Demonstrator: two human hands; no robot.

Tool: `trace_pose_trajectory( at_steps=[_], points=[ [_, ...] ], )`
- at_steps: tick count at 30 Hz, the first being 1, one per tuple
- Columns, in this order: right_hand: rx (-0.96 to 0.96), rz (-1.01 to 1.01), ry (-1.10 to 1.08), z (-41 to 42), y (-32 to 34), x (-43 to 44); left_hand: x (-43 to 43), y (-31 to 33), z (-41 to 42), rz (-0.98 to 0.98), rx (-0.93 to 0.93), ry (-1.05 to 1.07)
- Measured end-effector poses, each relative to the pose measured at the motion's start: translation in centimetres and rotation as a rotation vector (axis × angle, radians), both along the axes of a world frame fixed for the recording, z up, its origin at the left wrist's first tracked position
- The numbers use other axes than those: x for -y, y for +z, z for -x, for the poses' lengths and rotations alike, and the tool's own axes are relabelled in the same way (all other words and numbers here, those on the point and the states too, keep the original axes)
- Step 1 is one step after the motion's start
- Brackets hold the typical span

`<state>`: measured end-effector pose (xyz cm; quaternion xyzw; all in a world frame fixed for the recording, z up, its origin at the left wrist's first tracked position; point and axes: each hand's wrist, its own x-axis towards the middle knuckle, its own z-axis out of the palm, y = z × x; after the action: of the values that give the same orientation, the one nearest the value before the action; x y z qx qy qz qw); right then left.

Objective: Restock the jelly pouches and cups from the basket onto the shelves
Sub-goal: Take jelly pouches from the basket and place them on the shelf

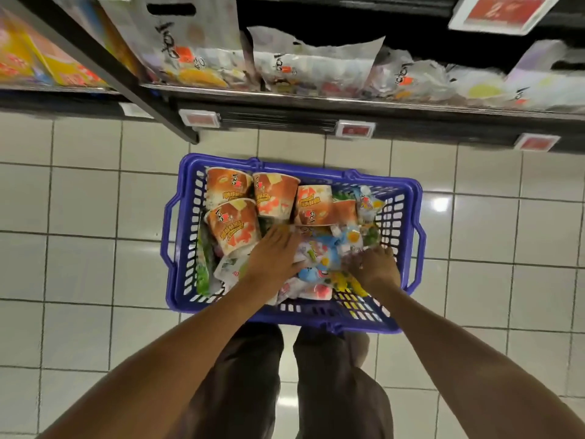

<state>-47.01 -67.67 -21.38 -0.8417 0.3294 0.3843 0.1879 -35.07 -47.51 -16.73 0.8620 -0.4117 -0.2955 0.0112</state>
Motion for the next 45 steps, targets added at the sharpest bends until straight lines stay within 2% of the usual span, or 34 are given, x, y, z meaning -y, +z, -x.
trace_pose_trajectory(
  at_steps=[3,6,8,12,14,17,21,23,26,30,35,41,45],
  points=[
    [0.182,-0.159,-0.315,1.0,4.0,-1.5,-1.0,3.7,1.2,0.174,-0.103,0.318],
    [0.332,-0.304,-0.605,1.2,9.7,-3.5,-1.9,9.1,1.9,0.380,-0.436,0.827],
    [0.473,-0.350,-0.725,0.7,14.6,-4.7,-2.1,13.6,1.9,0.538,-0.621,1.044],
    [0.659,-0.512,-0.975,-2.1,25.7,-6.7,-2.1,22.8,0.9,0.641,-0.773,1.235],
    [0.765,-0.533,-0.990,-3.5,31.8,-7.4,-2.4,28.1,0.3,0.677,-0.871,1.364],
    [0.886,-0.590,-1.008,-5.2,40.3,-8.2,-2.8,36.3,-1.0,0.763,-0.882,1.485],
    [1.040,-0.598,-1.057,-7.1,50.5,-8.9,-3.0,46.8,-3.0,1.045,-0.958,1.368],
    [1.151,-0.625,-0.989,-8.0,55.4,-9.2,-3.4,51.5,-3.8,1.135,-0.982,1.284],
    [1.285,-0.679,-0.858,-9.4,62.2,-9.0,-3.5,57.8,-5.1,1.154,-0.901,1.146],
    [1.437,-0.710,-0.640,-10.9,70.5,-7.8,-2.6,65.3,-7.3,1.290,-0.760,1.037],
    [1.547,-0.714,-0.466,-12.8,77.8,-5.2,-1.3,73.0,-9.4,1.452,-0.644,0.932],
    [1.676,-0.721,-0.331,-15.3,84.0,-4.1,-1.4,80.2,-11.5,1.506,-0.477,0.753],
    [1.753,-0.731,-0.289,-16.8,88.0,-4.4,-2.0,84.5,-12.4,1.582,-0.466,0.701]
  ],
)
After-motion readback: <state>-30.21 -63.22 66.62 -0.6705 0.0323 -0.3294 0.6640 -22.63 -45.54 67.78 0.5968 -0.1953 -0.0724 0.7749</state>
